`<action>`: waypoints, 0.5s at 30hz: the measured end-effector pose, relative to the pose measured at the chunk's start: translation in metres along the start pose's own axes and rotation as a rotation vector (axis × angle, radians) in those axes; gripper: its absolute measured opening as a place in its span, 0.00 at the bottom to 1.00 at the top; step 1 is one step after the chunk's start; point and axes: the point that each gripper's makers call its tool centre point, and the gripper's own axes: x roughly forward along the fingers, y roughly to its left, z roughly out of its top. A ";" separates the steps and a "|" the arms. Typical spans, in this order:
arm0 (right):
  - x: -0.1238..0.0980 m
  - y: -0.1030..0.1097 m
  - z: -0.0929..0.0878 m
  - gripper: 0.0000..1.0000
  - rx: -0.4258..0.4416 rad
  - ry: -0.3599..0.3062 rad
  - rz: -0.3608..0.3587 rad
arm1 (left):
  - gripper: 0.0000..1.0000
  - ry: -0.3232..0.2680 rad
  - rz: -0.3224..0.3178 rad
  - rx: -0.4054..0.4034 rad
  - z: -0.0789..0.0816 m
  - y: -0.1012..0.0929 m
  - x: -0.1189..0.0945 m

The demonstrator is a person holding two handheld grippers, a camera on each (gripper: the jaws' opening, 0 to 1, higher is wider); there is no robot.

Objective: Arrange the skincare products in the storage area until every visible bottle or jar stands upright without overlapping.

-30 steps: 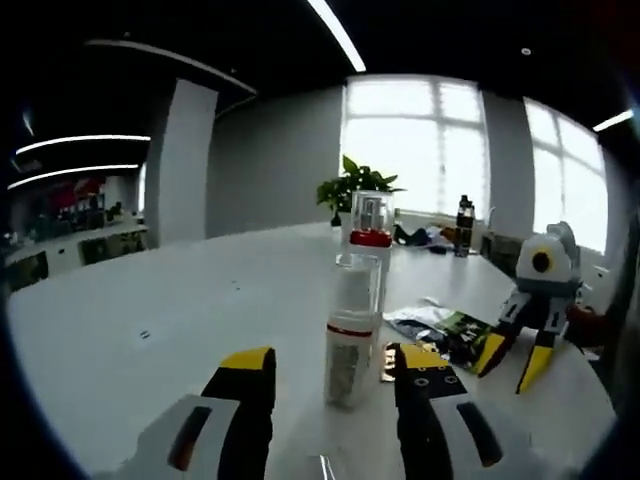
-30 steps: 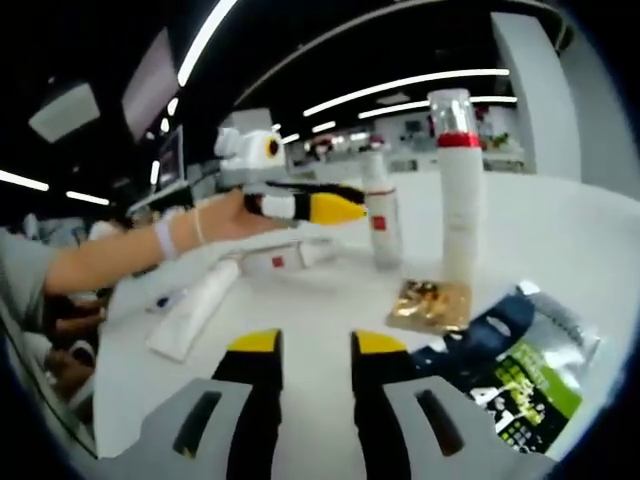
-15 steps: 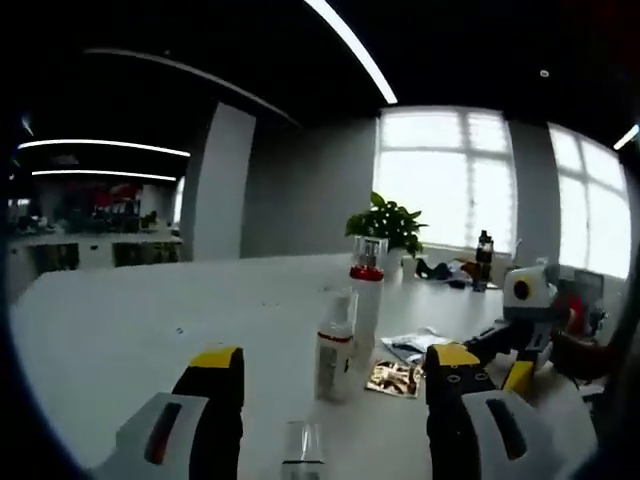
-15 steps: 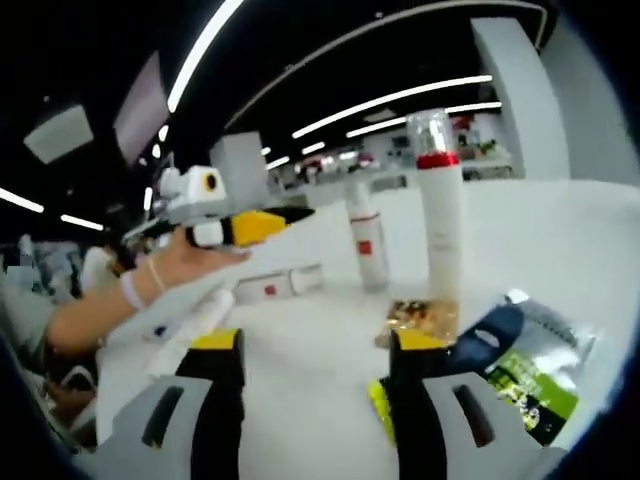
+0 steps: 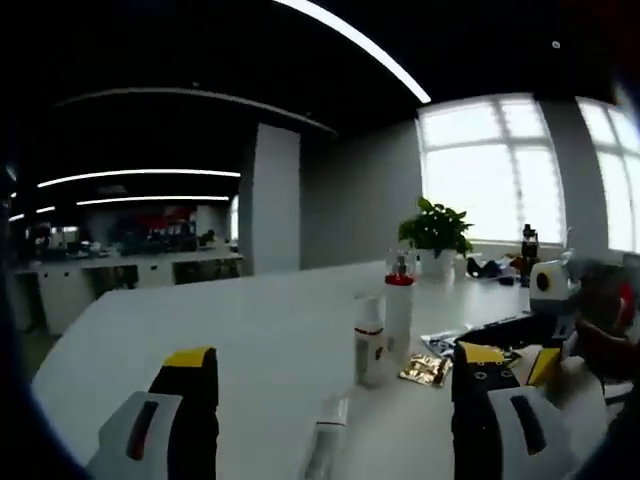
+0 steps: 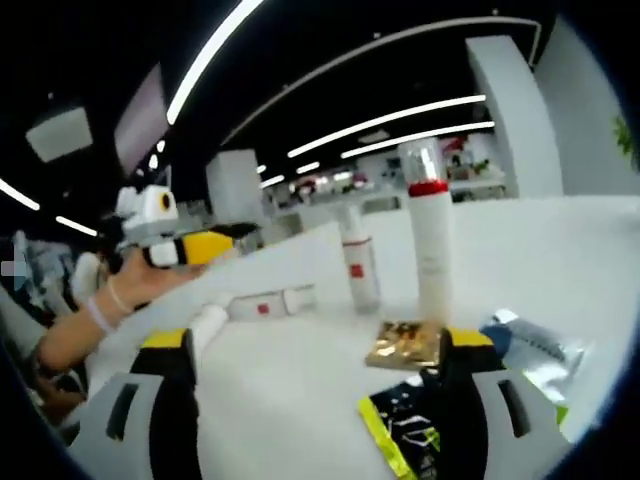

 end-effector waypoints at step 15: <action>-0.010 0.008 0.006 1.00 -0.029 -0.031 0.034 | 0.91 0.145 0.040 -0.005 -0.029 0.003 -0.002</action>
